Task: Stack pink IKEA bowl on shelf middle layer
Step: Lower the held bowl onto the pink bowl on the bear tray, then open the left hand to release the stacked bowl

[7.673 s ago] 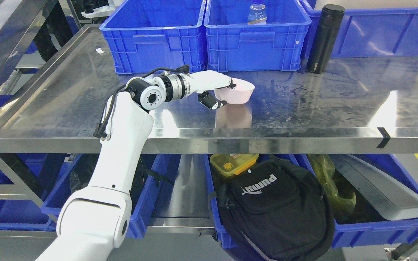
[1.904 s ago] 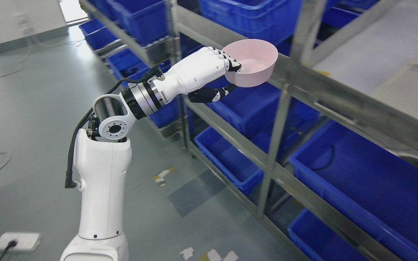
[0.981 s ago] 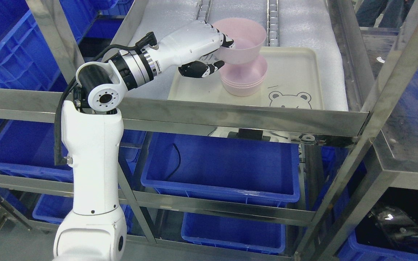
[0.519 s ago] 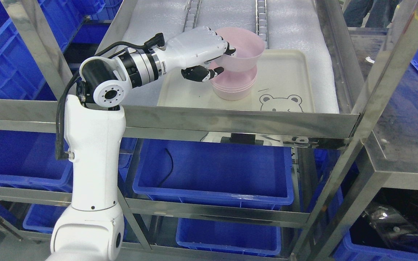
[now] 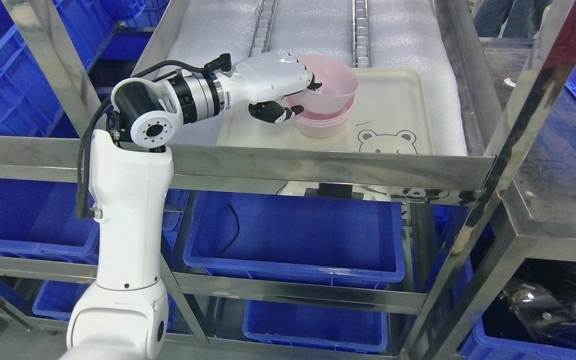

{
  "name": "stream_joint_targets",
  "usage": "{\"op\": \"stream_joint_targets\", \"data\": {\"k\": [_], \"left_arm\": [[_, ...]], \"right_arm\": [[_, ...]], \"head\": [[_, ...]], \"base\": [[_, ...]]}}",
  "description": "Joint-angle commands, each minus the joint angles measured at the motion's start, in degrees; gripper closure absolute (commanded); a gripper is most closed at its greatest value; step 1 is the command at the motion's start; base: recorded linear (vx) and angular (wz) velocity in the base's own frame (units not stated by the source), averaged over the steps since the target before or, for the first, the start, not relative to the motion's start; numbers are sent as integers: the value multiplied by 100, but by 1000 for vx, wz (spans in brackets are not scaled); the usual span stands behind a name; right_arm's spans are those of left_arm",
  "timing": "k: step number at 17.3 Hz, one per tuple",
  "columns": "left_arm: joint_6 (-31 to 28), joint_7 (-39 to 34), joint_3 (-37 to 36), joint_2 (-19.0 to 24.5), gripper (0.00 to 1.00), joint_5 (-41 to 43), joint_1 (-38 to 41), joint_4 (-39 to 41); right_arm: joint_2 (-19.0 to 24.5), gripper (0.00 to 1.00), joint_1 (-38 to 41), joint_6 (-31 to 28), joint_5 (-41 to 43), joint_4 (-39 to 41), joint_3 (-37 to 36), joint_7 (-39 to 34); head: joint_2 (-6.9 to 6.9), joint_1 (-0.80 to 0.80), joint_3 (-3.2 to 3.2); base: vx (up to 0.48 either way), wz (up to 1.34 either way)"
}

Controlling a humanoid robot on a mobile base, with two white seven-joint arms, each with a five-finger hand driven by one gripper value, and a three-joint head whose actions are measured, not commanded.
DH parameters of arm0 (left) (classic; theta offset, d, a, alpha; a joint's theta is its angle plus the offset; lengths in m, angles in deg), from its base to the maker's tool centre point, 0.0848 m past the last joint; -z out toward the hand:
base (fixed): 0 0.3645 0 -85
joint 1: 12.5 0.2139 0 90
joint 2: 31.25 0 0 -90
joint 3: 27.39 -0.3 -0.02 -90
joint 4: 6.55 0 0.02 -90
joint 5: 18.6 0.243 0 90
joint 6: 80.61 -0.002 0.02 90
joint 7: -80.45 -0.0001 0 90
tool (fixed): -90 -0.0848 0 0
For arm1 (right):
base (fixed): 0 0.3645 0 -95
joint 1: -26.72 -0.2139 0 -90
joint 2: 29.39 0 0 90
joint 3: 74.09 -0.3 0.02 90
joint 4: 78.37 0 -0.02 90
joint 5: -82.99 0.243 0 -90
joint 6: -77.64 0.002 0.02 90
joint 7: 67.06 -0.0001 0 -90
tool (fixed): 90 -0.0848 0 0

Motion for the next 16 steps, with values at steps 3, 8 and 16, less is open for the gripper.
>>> {"op": "stream_joint_targets", "data": {"k": [3,8,16], "left_arm": [[-2,12,28,48,77,13,17,-22],[68,38,352,-39,34,-170,78,22],[471,-58,788,-150,17,-3427,340,31]], "right_arm": [[-100,0,122,-4,0,100,0,0],[-100,0,122,-4,0,100,0,0],[-100,0,122,-4,0,100,0,0]], "head": [[0,0,0],[0,0,0],[0,0,0]], "base": [[0,0],[0,0],[0,0]]}}
